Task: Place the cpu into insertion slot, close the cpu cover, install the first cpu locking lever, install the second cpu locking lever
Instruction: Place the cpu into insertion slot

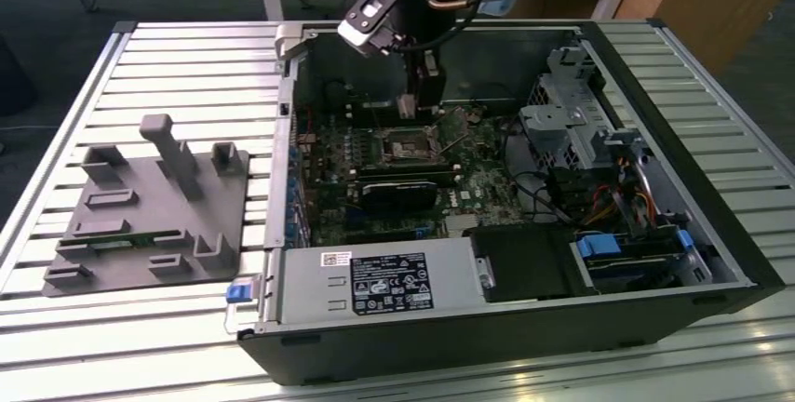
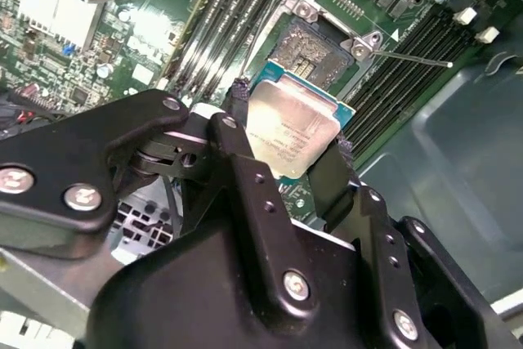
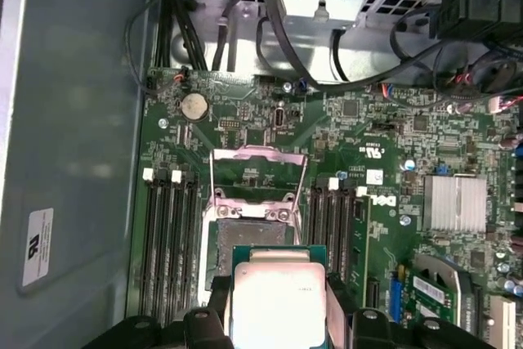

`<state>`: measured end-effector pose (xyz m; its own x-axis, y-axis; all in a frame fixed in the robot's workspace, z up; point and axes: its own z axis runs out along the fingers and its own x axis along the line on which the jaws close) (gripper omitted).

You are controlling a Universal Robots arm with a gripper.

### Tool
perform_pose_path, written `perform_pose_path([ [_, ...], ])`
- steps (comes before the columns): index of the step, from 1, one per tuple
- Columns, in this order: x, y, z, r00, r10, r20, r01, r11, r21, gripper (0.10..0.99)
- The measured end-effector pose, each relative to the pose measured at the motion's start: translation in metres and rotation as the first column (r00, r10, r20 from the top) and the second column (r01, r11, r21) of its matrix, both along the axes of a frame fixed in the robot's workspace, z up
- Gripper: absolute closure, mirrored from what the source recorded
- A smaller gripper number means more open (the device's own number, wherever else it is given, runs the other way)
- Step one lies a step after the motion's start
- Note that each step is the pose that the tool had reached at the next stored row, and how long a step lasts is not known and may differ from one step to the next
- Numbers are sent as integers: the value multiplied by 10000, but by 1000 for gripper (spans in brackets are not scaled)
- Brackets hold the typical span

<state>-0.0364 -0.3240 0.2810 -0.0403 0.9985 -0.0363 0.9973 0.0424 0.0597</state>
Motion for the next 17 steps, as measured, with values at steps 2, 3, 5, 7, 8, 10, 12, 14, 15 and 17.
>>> perform_pose_path([
  [2,-3,7,-35,10000,1,1,-1,10000,0,545],
  [3,-6,9,-50,10000,1,-1,-1,10000,-1,545],
  [5,-8,13,-75,10000,0,-1,0,10000,-2,545],
  [7,-7,14,-87,10000,2,2,-2,10000,-2,545],
  [8,-8,15,-91,10000,1,3,-1,10000,-3,545],
  [10,-12,17,-103,10000,-1,5,1,10000,-1,545],
  [12,-15,17,-114,10000,1,5,-1,10000,-3,545],
  [14,-19,18,-126,10000,0,5,0,10000,-2,545],
  [15,-20,19,-134,10000,1,6,-1,10000,-4,545],
  [17,-27,23,-149,10000,0,5,0,10000,-10,545],
])
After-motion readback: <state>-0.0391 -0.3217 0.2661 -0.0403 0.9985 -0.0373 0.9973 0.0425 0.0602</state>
